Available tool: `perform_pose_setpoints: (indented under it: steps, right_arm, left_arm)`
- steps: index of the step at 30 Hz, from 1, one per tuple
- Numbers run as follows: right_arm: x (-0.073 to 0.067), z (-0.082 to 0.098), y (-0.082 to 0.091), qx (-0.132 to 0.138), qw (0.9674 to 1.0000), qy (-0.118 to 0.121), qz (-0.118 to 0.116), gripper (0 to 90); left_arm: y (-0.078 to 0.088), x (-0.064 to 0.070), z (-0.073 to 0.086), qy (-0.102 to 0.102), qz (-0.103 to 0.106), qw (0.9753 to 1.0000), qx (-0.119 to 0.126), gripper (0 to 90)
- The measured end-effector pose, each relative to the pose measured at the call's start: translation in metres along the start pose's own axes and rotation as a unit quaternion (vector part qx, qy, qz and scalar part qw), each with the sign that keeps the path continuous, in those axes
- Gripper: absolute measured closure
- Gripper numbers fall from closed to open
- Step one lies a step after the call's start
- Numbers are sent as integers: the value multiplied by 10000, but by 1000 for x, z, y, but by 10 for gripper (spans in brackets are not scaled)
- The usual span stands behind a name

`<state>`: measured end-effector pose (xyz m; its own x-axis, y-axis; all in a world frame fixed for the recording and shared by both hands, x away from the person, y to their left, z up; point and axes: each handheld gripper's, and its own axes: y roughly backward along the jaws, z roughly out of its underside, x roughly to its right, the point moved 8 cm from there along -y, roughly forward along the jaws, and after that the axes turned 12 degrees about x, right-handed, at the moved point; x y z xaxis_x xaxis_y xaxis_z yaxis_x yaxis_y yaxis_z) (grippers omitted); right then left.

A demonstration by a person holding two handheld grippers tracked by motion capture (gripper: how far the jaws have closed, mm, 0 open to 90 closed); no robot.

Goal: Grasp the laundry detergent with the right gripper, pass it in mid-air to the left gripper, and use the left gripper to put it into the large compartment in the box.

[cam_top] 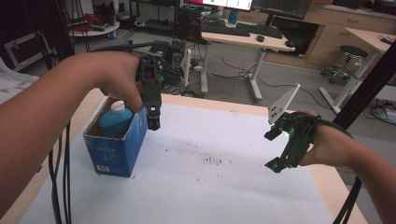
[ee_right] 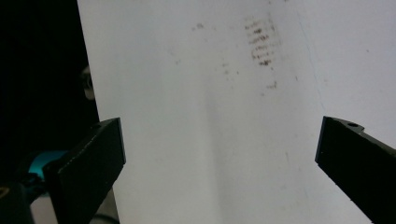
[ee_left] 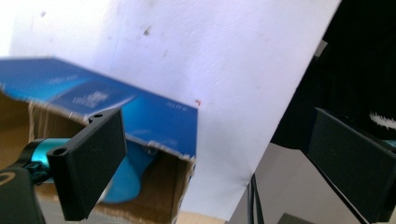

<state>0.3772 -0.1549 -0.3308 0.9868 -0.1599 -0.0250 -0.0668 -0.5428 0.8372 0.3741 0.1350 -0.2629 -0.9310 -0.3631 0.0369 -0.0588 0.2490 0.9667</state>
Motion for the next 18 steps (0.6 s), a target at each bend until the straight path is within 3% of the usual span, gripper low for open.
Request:
perform_pose_setpoints:
  steps: [2, 5, 6, 8, 13, 18]
  right_arm:
    - [-1, -1, 7, -236, 9997, 115, 28, 9]
    - [-3, 0, 11, -450, 9989, 140, 65, 9]
    - [-3, 0, 15, -694, 9974, 184, 116, 9]
    - [-3, -1, 20, -841, 9961, 211, 137, 9]
    - [-3, -8, 34, -925, 9951, 314, 151, 9]
    - [-3, -12, 47, -1168, 9919, 472, 179, 9]
  left_arm:
    - [-3, 5, -6, -184, 81, 9998, -16, 52]
    - [-6, 9, -10, -271, 107, 9996, -30, 28]
    - [-8, 13, -16, -411, 142, 9991, -17, 28]
    - [-10, 16, -22, -519, 121, 9986, -9, 16]
    - [-14, 29, -34, -769, 260, 9967, -65, 16]
    - [-14, 39, -42, -950, 401, 9946, -117, 16]
